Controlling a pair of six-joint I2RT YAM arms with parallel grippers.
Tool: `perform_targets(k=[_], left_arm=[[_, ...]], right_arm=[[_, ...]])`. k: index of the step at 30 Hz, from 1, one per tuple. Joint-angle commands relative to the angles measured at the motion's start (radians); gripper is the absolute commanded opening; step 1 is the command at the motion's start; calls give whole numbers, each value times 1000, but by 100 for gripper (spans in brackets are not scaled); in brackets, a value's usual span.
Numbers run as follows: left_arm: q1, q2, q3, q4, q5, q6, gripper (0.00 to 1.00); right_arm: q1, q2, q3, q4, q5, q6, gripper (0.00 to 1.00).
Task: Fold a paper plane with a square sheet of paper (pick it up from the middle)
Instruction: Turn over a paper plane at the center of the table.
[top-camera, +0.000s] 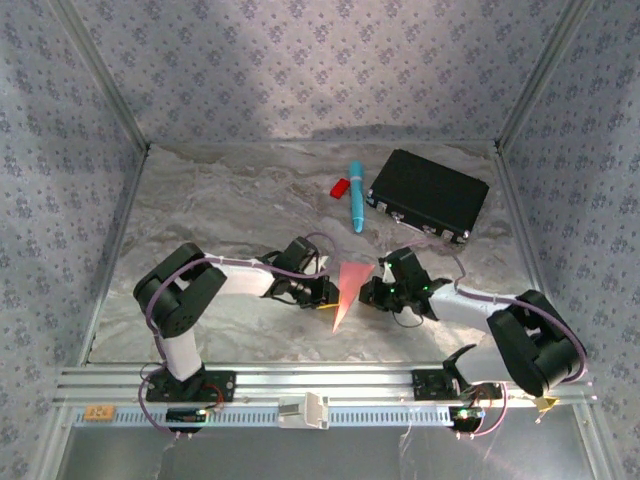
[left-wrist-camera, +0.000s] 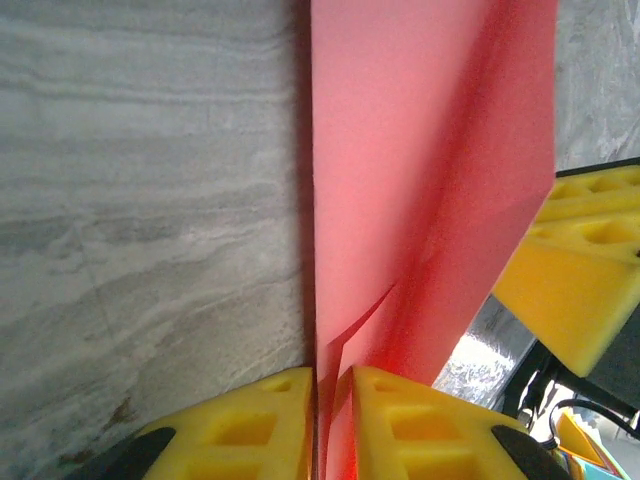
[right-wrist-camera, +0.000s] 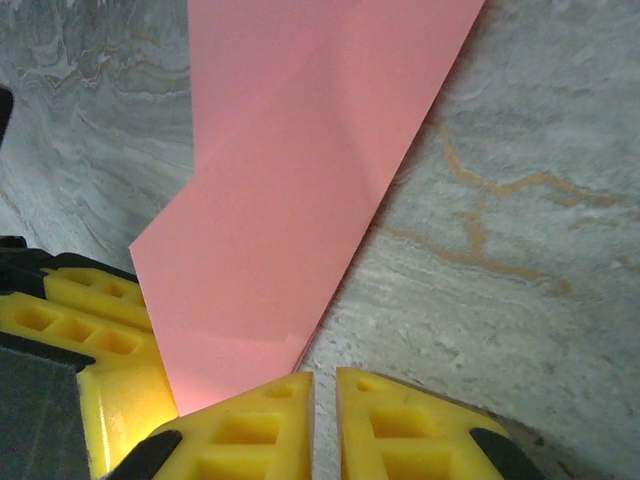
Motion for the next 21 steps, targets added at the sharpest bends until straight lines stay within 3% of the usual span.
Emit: perform_targets(k=[1,5,21], left_arm=[[-5,0,18,-60,-20,30,17],[-9,28,37,-48,23,29,22],[-29,68,66,5,103,21,19]], right_arm=[[12,14,8,14,-24,-2,14],[21,33,17,17,-37,-5,13],[46,63,-10,43,-59,13,11]])
